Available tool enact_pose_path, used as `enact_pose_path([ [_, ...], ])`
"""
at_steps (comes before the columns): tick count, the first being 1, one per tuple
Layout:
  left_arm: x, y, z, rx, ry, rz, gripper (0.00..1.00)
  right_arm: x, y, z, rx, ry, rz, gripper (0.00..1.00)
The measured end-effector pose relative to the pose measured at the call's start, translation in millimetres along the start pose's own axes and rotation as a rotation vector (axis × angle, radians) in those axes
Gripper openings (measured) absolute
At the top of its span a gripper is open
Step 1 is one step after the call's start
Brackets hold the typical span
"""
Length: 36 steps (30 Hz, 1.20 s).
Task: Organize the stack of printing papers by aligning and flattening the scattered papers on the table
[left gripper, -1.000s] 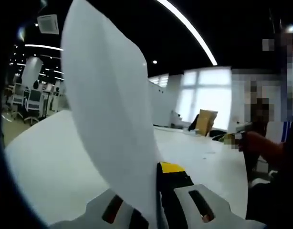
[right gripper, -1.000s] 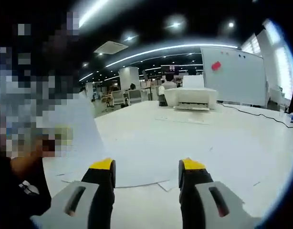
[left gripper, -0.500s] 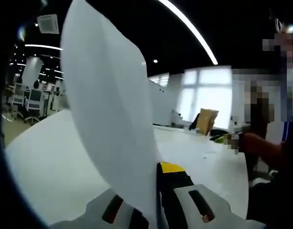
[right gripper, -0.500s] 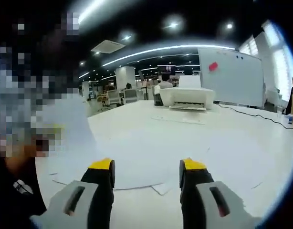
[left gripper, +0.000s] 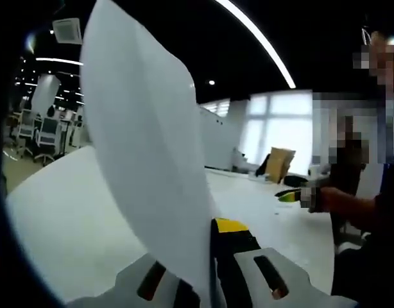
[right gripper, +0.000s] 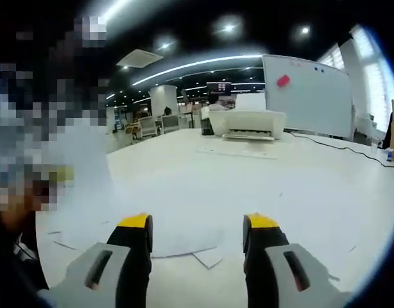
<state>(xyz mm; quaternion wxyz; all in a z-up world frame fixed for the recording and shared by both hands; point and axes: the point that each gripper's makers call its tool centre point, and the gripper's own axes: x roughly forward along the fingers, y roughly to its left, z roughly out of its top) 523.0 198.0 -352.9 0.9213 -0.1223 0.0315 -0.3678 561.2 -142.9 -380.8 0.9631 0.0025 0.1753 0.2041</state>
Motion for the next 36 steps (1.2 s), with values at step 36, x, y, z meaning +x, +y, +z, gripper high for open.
enact_pose_path([
  [36,1,-1.4,-5.3,0.028,0.027,-0.001,0.06,34,6,-22.1,0.02,0.049,-0.009,0.56],
])
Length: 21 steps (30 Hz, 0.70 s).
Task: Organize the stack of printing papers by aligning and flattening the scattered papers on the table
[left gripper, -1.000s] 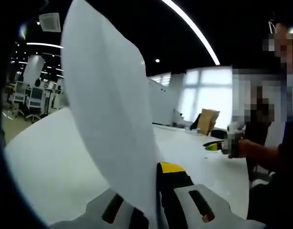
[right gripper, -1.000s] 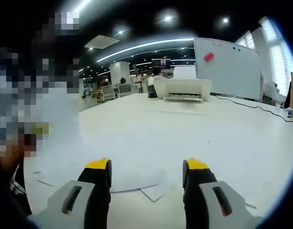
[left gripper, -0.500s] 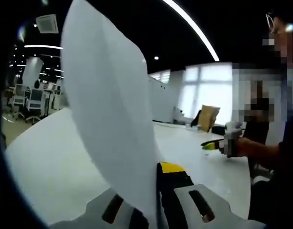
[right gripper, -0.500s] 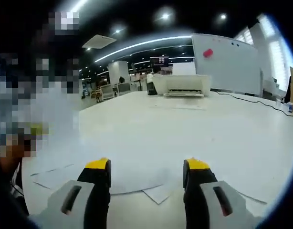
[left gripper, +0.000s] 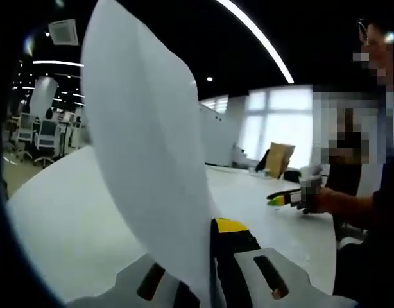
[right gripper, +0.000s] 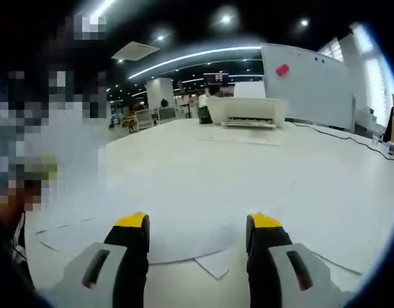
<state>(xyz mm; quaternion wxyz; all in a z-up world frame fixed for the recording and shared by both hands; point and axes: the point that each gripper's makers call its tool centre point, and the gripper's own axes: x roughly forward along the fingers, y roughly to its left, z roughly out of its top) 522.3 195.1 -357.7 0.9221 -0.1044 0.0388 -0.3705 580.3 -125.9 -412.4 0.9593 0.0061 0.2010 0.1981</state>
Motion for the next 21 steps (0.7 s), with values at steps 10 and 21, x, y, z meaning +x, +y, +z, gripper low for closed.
enact_pose_path([
  [10,0,0.8,0.6,-0.001,-0.003,-0.001,0.06,8,1,-2.1,-0.002,0.012,0.0,0.56],
  [21,1,1.0,-0.8,0.011,0.003,0.008,0.06,16,1,-5.9,-0.017,0.057,0.003,0.56],
])
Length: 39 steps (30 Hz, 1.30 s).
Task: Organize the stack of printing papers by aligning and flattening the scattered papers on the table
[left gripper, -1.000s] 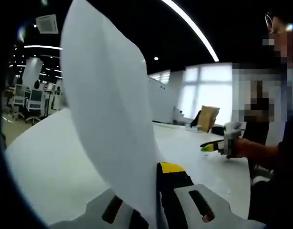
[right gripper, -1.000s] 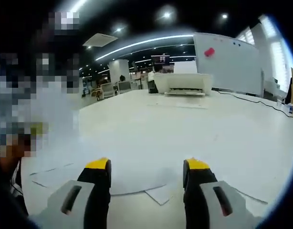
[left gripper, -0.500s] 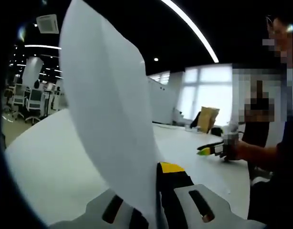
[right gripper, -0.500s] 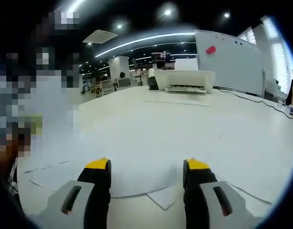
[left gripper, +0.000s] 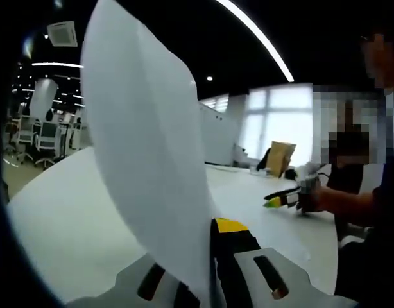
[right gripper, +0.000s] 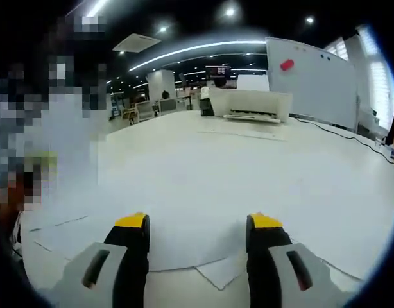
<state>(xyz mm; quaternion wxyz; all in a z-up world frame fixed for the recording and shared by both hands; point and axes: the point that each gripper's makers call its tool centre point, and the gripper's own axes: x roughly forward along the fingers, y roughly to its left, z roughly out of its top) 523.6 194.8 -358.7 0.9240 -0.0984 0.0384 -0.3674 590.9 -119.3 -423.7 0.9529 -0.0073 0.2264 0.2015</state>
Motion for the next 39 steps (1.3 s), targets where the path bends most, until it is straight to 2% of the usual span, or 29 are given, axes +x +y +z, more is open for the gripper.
enact_pose_path([
  [7,-1,-0.7,0.1,0.002,-0.002,-0.001,0.06,2,-4,-5.9,-0.037,0.01,-0.022,0.56],
  [9,-1,-0.8,0.0,0.002,-0.001,-0.001,0.06,1,-1,-8.6,-0.076,0.015,-0.03,0.56],
  [18,0,-1.3,-2.1,0.008,0.011,-0.001,0.06,-6,11,-8.3,-0.077,-0.003,-0.015,0.5],
  [23,0,-1.0,-1.8,0.009,0.009,0.0,0.06,-18,16,-9.2,-0.064,-0.017,-0.027,0.53],
  [28,1,-1.5,-4.0,0.02,0.022,0.003,0.06,-19,21,-14.2,-0.066,0.002,-0.027,0.54],
  [35,1,-1.4,-4.5,0.024,0.025,0.003,0.06,-19,31,-14.3,-0.083,-0.007,0.001,0.42],
  [39,1,-1.5,-5.2,0.028,0.03,0.003,0.06,-18,34,-13.6,-0.09,-0.013,0.022,0.3],
])
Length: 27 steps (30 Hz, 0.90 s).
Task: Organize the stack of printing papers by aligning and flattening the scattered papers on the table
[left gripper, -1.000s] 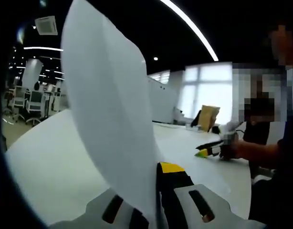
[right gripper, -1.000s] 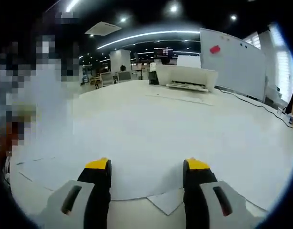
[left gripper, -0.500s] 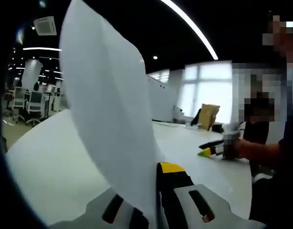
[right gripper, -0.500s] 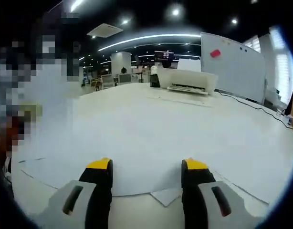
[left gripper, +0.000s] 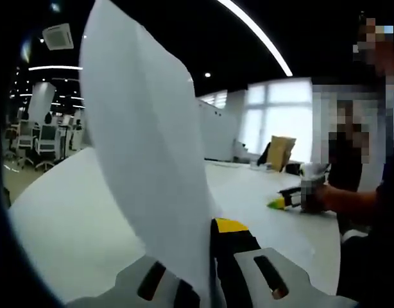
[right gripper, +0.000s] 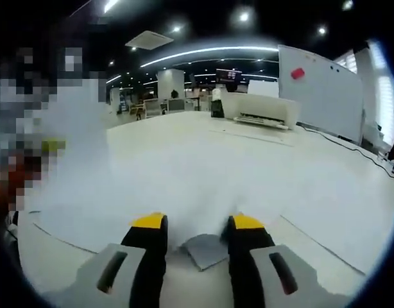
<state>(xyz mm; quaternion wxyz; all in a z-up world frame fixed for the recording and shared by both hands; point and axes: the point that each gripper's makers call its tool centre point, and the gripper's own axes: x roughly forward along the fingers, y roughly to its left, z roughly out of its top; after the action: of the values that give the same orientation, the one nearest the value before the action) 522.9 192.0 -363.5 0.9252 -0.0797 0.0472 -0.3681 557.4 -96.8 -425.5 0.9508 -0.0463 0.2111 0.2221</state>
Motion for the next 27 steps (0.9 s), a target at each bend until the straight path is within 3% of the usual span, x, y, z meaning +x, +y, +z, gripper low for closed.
enact_pose_path([
  [7,-1,0.1,1.2,-0.002,-0.007,-0.001,0.06,4,2,2.0,-0.013,-0.004,0.036,0.19],
  [12,-1,0.0,1.6,-0.003,-0.009,-0.003,0.06,4,-2,2.0,-0.009,0.005,0.055,0.01],
  [16,-1,-0.2,2.2,-0.005,-0.014,-0.005,0.06,1,-6,5.0,0.023,-0.009,0.07,0.0],
  [20,-2,0.3,3.5,-0.01,-0.021,-0.005,0.06,-5,-12,18.2,0.082,-0.084,0.083,0.0],
  [27,-2,0.1,4.2,-0.011,-0.026,-0.008,0.06,-18,-24,38.1,0.11,-0.172,0.077,0.0],
])
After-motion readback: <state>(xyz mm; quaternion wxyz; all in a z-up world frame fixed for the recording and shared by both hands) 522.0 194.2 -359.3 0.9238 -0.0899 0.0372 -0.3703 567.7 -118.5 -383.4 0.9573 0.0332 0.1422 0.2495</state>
